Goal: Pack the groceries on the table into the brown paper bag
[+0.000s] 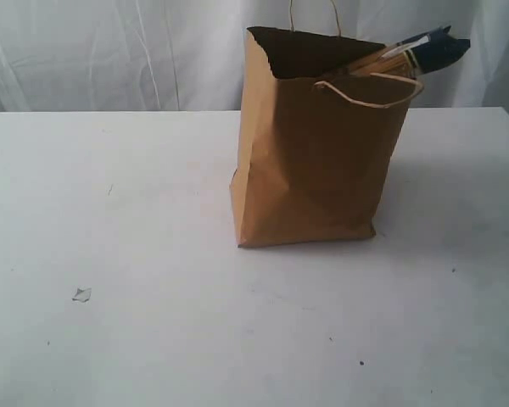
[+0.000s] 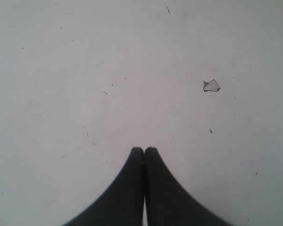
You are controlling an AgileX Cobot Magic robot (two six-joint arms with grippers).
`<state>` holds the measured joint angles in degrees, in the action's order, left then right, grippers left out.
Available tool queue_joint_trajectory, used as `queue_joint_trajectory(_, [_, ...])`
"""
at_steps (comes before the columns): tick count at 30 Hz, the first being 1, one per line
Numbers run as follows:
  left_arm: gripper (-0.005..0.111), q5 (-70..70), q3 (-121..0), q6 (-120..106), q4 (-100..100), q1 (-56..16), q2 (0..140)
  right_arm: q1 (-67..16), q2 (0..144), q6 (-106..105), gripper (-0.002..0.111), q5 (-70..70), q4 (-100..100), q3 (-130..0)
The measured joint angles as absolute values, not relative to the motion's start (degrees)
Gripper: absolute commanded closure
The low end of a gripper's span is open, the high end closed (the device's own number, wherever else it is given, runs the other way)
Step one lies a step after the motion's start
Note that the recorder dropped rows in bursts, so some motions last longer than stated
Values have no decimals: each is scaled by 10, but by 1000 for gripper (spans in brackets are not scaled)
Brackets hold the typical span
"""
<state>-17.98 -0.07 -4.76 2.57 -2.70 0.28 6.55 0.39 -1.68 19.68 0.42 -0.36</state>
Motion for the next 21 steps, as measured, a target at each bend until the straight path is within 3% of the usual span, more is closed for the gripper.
queue_joint_trajectory(21, [107, -180, -1, -48, 26, -27, 3, 26, 4, 99, 108, 199, -105, -4])
